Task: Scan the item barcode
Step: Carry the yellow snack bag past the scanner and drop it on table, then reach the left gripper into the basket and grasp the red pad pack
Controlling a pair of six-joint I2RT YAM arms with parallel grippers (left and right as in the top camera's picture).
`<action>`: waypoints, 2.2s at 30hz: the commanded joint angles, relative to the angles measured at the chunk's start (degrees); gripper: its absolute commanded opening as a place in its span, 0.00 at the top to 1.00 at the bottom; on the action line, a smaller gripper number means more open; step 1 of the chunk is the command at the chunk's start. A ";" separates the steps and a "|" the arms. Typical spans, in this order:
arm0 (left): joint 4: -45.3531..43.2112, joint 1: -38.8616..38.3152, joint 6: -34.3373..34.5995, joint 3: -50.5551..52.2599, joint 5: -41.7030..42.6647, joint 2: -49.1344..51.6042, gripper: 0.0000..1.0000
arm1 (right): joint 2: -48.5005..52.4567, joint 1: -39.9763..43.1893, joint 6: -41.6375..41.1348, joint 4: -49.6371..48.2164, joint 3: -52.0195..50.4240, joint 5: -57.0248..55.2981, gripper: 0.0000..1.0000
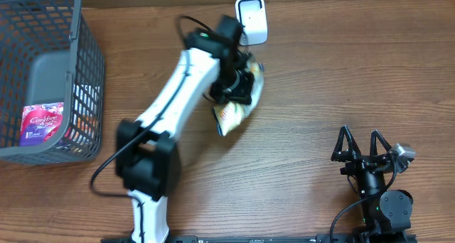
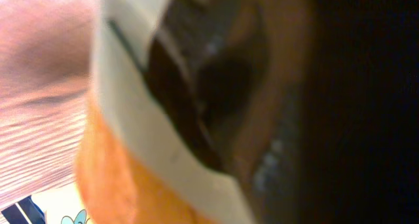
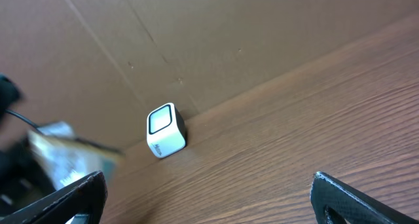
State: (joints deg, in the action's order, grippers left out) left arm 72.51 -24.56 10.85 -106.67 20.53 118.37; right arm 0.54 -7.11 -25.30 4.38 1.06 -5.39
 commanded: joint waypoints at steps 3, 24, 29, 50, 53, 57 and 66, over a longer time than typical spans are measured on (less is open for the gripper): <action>1.18 -2.40 1.20 -0.20 -1.49 5.46 0.33 | -0.37 0.22 -0.02 -0.28 -0.61 -0.55 0.00; 24.28 20.06 2.60 -62.60 -6.23 -0.87 0.00 | -0.37 0.22 -0.02 -0.28 -0.61 -0.55 0.00; 24.30 37.22 3.56 -62.84 -11.26 -7.48 0.00 | -0.37 0.22 -0.02 -0.28 -0.61 -0.55 0.00; 20.65 62.29 10.75 -36.52 -28.41 8.48 0.00 | -0.37 0.22 -0.02 -0.28 -0.61 -0.55 0.00; 20.63 61.88 10.80 -34.82 -28.41 13.49 0.01 | -0.37 0.22 -0.02 -0.28 -0.61 -0.55 0.00; 20.24 61.13 11.02 -34.01 -28.41 19.69 0.05 | -0.37 0.22 -0.02 -0.28 -0.61 -0.55 0.00; 18.47 59.34 10.99 -34.01 -28.41 30.23 0.04 | -0.37 0.22 -0.02 -0.28 -0.61 -0.55 0.00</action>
State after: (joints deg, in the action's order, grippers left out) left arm 91.07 35.68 22.33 -140.53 -8.16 144.99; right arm 0.54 -7.11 -25.26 4.36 1.06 -5.37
